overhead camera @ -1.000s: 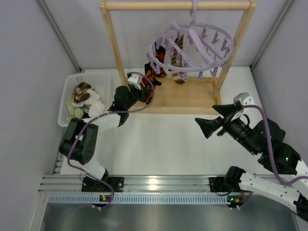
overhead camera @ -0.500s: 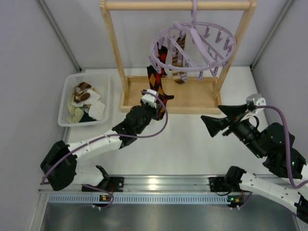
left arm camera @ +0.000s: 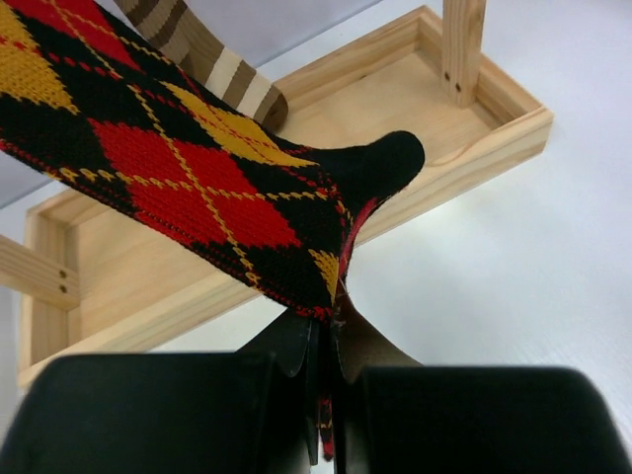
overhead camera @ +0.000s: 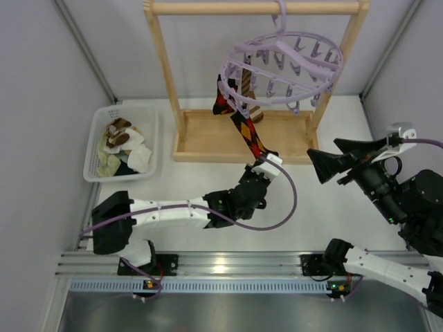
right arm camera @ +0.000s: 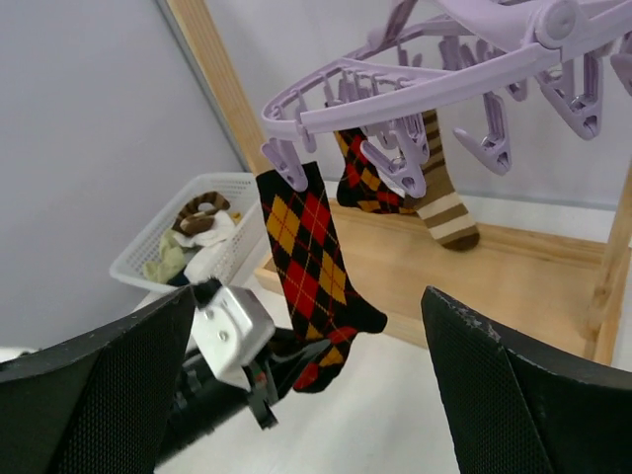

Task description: Remove the socks clipped to the hanger

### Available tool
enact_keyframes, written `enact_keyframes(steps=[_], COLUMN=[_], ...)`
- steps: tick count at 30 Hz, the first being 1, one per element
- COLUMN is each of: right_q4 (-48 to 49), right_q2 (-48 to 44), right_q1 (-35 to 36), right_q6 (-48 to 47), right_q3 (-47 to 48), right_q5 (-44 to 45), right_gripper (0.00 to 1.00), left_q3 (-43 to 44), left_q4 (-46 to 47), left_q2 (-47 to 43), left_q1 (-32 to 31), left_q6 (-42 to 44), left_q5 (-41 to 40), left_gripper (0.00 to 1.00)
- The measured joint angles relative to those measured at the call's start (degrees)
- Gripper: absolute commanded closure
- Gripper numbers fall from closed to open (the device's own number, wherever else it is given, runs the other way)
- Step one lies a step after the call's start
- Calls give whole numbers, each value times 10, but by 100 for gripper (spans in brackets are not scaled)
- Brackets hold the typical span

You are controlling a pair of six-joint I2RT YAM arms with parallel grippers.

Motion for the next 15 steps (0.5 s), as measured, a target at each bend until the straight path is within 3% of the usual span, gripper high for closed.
enact_keyframes(steps=[9, 15], right_q4=[-61, -106], right_q2=[142, 278], right_q1=[0, 0], right_q6=[-23, -40], right_q3=[130, 233], right_q5=[47, 67], right_gripper=[10, 21], left_q3=[94, 159], left_q4=[-19, -21], left_q2=[135, 191], left_q1=[-40, -40], left_q6=[46, 73], left_q5=[-124, -171], left_gripper=[100, 100])
